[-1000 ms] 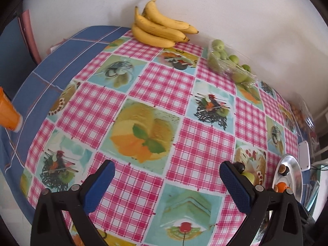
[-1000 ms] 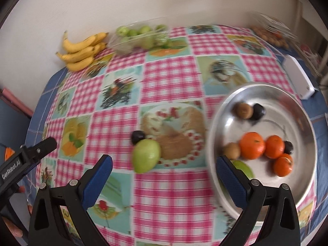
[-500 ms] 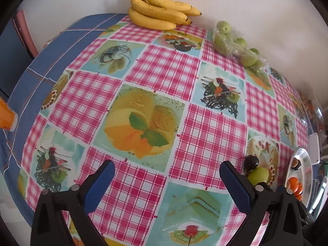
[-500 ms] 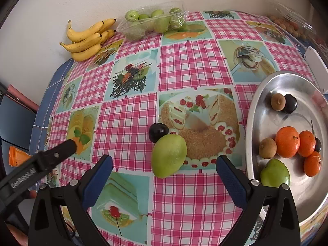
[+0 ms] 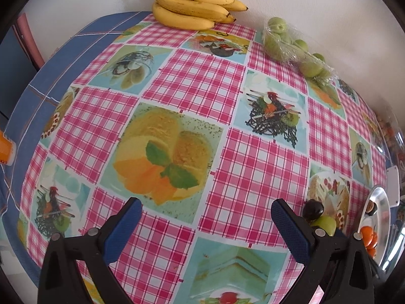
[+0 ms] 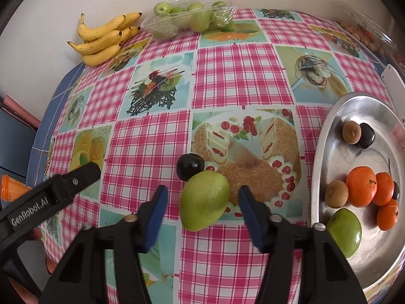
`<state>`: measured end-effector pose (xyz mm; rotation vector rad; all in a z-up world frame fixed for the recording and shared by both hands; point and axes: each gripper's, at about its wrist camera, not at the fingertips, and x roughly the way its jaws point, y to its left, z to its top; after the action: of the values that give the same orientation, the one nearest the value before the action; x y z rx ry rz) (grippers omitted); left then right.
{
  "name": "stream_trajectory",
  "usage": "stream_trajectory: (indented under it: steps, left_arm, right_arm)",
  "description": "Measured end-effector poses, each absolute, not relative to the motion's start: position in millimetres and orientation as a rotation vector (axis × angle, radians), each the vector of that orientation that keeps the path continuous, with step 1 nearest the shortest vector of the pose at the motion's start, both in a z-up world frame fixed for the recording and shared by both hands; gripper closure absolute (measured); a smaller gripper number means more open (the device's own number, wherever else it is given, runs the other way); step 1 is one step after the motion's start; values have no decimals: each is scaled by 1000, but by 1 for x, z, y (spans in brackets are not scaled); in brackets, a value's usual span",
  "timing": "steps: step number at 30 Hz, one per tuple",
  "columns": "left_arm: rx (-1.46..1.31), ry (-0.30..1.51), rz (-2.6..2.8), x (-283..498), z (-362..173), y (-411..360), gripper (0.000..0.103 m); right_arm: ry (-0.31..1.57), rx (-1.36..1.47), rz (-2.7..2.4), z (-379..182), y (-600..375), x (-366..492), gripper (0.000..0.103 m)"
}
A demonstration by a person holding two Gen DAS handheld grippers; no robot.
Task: Organize fruits
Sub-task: 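Move both open grippers toward the green pear and dark cherry on the tablecloth, then grasp the green pear with the right gripper while the left gripper grasps the dark cherry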
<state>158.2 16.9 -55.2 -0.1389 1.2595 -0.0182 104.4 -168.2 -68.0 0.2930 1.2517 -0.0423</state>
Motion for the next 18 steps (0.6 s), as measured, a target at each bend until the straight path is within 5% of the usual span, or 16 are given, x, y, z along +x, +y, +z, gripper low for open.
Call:
stream_trajectory:
  steps: [18]
  left_arm:
    - [-175, 1249, -13, 158, -51, 18, 0]
  right_arm:
    - [1243, 345, -39, -61, -176, 100, 60]
